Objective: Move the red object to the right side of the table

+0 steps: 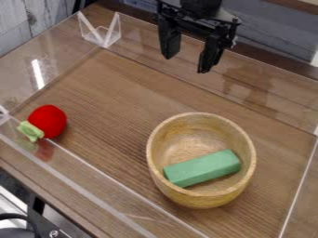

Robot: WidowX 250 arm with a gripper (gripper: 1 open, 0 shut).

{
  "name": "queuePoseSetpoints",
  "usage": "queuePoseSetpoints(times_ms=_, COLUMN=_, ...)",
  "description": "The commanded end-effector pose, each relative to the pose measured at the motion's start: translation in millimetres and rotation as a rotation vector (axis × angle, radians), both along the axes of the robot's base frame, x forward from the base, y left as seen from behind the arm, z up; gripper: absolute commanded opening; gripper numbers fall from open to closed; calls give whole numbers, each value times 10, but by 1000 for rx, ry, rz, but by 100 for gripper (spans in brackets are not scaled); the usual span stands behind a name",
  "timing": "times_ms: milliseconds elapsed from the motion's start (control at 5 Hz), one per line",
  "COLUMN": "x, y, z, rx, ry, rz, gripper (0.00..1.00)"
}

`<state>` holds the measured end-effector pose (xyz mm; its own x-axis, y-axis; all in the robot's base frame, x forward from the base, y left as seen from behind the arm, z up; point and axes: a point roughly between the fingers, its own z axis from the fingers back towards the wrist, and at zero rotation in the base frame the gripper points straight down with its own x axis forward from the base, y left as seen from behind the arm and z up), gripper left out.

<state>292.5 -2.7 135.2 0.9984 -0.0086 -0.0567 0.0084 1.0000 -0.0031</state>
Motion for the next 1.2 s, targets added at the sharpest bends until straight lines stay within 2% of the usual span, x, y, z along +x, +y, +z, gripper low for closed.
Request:
queuePoseSetpoints(times_ms=0, x=-77, y=65, z=-124, rx=-4, ry=34, rz=62, gripper=100)
queuePoseSetpoints(times_ms=200, x=-272, y=350, z=-162, rx=-2, ry=35, rz=90, gripper=100)
queuePoseSetpoints(times_ms=400, x=-466, y=728, z=-156, rx=1, ry=8, rz=105, gripper=100)
queuePoseSetpoints(times_ms=800, x=-1036, y=1408, z=-326, rx=0, ry=-40, rz=134, gripper=100)
queuePoseSetpoints(times_ms=1000, x=-1147, y=1582, z=-347, rx=-15, ry=-53, rz=187, gripper=100)
